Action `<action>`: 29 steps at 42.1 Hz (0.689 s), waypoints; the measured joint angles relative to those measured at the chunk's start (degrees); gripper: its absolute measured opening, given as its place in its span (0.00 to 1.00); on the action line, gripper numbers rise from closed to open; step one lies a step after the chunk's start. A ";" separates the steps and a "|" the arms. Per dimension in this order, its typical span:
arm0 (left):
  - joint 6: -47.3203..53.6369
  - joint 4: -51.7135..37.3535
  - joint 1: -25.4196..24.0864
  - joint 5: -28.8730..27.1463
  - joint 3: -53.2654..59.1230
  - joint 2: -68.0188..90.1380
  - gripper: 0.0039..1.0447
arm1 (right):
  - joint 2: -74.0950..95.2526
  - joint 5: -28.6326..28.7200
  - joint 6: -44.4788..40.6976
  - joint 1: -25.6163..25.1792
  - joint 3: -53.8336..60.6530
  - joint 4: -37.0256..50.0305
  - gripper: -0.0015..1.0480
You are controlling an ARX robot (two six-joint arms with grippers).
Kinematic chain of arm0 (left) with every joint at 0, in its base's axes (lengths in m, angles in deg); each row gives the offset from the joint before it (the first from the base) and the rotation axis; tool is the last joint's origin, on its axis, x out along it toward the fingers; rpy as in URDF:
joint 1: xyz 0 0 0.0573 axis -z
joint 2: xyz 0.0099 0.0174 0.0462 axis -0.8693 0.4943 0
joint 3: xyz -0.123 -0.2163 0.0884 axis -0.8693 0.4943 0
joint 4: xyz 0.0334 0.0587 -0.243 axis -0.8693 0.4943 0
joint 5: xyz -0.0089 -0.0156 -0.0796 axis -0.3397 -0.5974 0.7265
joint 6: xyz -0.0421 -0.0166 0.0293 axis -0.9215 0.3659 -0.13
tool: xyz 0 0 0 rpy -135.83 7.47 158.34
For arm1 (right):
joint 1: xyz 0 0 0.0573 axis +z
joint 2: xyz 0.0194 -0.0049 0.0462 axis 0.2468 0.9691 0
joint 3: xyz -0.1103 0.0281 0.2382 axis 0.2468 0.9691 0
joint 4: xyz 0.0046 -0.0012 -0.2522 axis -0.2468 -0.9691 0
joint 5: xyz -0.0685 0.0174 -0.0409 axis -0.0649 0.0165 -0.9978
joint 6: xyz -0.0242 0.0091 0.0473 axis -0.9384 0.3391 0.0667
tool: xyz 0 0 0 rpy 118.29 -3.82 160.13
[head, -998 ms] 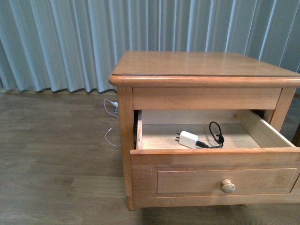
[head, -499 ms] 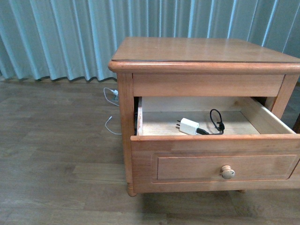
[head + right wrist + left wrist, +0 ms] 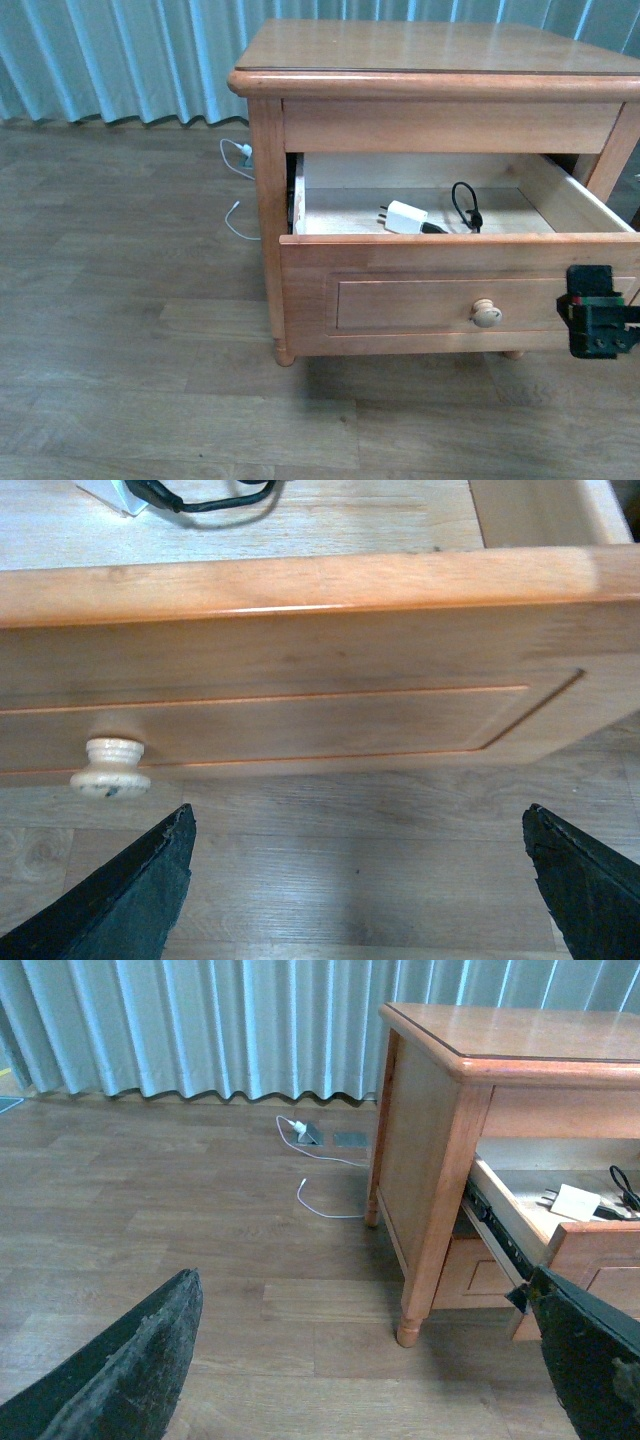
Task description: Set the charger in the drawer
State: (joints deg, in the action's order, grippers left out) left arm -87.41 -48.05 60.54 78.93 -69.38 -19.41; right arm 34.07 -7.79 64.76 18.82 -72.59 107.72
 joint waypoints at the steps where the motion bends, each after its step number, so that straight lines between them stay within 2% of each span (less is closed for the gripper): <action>1: 0.00 0.00 0.00 0.00 0.00 0.00 0.95 | 1.20 -0.15 0.09 0.11 -0.83 0.24 0.92; 14: 0.00 0.00 0.00 0.00 0.00 0.00 0.95 | 13.86 -2.60 0.85 1.73 -12.28 1.90 0.92; 29: 0.00 0.00 0.00 0.00 0.00 0.00 0.95 | 22.75 -7.39 6.84 3.17 -23.76 7.67 0.92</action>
State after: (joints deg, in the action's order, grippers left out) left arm -87.41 -48.05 60.54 78.93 -69.38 -19.41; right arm 56.82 -15.17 71.60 21.99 -96.35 115.39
